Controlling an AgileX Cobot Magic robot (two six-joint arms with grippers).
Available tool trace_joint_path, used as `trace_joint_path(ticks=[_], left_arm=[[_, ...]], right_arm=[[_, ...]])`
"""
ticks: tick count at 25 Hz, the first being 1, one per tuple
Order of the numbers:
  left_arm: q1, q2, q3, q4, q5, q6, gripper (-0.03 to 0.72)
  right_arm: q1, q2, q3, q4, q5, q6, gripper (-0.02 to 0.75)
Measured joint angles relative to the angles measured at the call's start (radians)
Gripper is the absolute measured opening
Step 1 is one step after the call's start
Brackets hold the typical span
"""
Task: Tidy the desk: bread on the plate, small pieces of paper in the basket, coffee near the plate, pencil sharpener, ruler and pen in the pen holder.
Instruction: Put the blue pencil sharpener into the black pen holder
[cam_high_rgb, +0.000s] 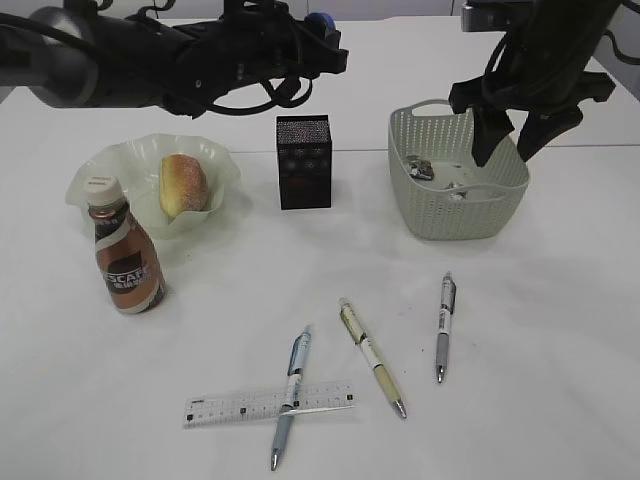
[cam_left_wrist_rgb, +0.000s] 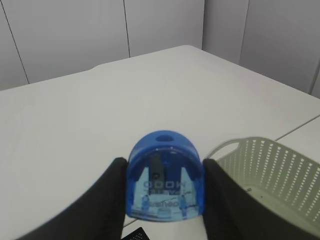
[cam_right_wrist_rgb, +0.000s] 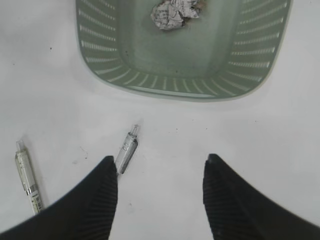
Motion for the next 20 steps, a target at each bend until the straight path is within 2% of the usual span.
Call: trace_joint_path(ticks=[5,20], left_arm=[[0.0,0.02,0.0,-0.032,-0.015,0.0,0.321],[0.0,0.084,0.0,-0.039,-0.047,0.0,0.321]], right_arm=[[0.0,0.0,0.0,0.0,0.0,0.0,0.404],[0.0,0.0,0.0,0.0,0.0,0.0,0.404]])
